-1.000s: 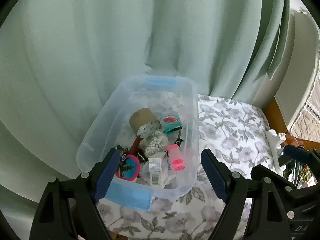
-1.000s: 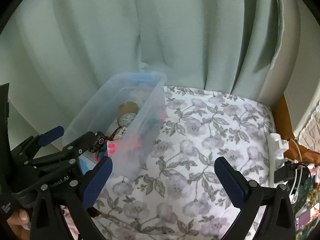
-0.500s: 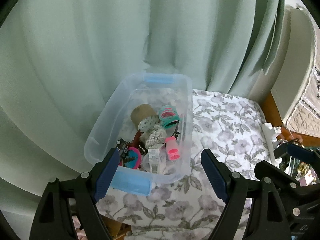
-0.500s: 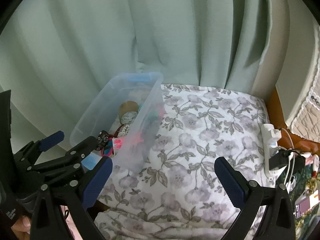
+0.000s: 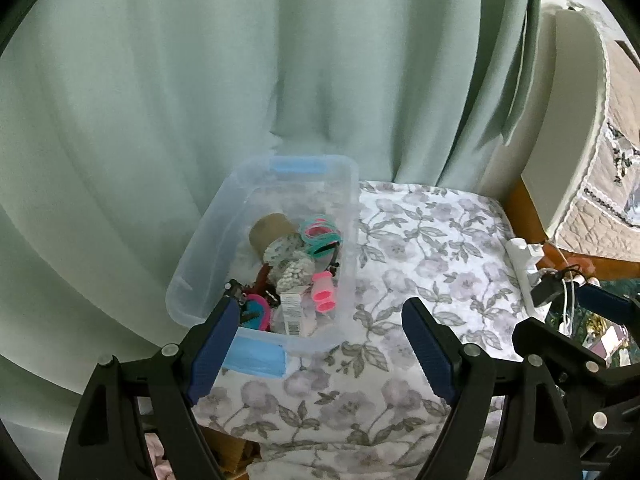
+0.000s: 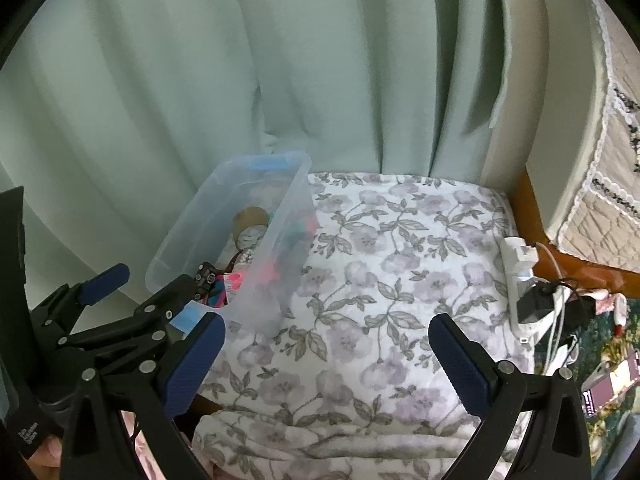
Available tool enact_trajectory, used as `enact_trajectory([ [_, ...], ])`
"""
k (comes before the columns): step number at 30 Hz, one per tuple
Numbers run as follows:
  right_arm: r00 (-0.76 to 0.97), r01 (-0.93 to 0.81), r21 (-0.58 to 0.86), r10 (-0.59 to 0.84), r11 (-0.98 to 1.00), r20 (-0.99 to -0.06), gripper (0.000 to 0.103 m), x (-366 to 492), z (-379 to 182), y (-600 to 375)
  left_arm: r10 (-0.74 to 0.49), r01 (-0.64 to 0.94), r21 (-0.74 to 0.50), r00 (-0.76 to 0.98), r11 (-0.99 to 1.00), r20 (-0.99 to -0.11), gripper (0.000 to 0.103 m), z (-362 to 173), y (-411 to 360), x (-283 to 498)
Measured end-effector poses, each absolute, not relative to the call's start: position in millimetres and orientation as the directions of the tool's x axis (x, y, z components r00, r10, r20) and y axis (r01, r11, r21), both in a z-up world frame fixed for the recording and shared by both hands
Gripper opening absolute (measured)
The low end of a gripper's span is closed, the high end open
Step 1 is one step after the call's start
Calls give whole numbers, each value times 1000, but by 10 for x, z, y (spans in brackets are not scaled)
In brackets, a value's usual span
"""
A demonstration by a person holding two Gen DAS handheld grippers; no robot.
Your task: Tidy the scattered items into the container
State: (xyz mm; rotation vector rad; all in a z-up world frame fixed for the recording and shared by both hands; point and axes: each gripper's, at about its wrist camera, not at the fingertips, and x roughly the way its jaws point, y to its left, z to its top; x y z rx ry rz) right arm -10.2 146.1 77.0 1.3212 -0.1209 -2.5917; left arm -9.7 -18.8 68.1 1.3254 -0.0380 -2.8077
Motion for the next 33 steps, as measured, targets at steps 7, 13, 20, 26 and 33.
enact_trajectory([
  [7, -576, 147, 167, -222, -975, -787, 103, -55, 800, 1520, -34, 9, 36, -634, -999, -773, 84, 705, -135, -97],
  [13, -581, 137, 169, -218, -976, -784, 103, -47, 810, 1549, -29, 2, 36, -634, -999, -772, 84, 722, -115, -111],
  [20, -590, 126, 157, -201, -980, -782, 103, -29, 860, 1571, -16, -11, 29, -635, -1000, -772, 84, 752, -96, -133],
  [26, -591, 117, 154, -194, -981, -783, 103, -32, 875, 1589, -12, -15, 28, -635, -999, -772, 84, 760, -83, -153],
  [33, -587, 140, 155, -208, -978, -782, 103, -60, 865, 1714, -13, -10, 25, -632, -1000, -775, 84, 759, -105, -168],
])
